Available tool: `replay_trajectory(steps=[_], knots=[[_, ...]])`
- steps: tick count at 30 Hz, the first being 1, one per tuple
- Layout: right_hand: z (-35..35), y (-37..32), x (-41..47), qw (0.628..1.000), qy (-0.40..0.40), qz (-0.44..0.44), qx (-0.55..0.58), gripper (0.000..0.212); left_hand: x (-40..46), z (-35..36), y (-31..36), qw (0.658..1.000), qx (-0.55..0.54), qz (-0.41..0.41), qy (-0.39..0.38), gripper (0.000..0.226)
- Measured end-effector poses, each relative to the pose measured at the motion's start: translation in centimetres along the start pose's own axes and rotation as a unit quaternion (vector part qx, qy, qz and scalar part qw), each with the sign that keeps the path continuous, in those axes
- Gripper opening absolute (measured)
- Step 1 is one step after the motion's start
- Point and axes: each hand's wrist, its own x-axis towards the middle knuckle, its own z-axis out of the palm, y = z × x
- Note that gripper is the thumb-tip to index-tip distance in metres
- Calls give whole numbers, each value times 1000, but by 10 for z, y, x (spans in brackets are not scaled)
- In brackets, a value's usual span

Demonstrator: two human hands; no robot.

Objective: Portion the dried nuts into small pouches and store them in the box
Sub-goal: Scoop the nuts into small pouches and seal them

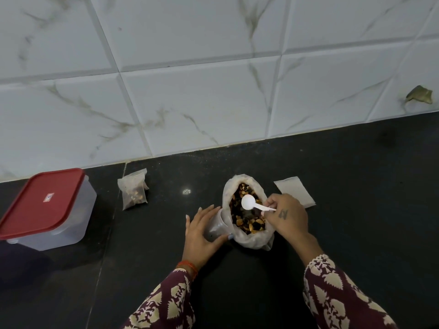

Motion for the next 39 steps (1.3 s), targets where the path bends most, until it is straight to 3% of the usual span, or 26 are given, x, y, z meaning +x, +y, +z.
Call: replay_trajectory(steps=[5,14,16,21,30,32,36,39], knots=[[9,-13,12,989,82,-99,-76,13,0,3,-5,999,36,22,-10,74],[5,-5,17,950,-16,-260,-174,14,-1,2,-3,998,57,25,-20,78],[-5,3,15,950,-24,-257,-177,13,-1,2,-2,998,59,25,-24,79],[-1,-1,19,962,75,-244,-97,16,-1,1,-2,997,62,26,-28,82],[1,3,12,944,-13,-292,-155,11,-1,1,-1,995,89,28,-38,81],[-9,12,12,950,-8,-275,-144,10,-1,1,-1,994,97,27,-41,81],[-11,16,20,972,93,-204,-77,14,-1,2,-1,994,100,27,-45,81],[-2,7,23,977,81,-165,-109,9,-1,2,-2,992,111,25,-48,82]])
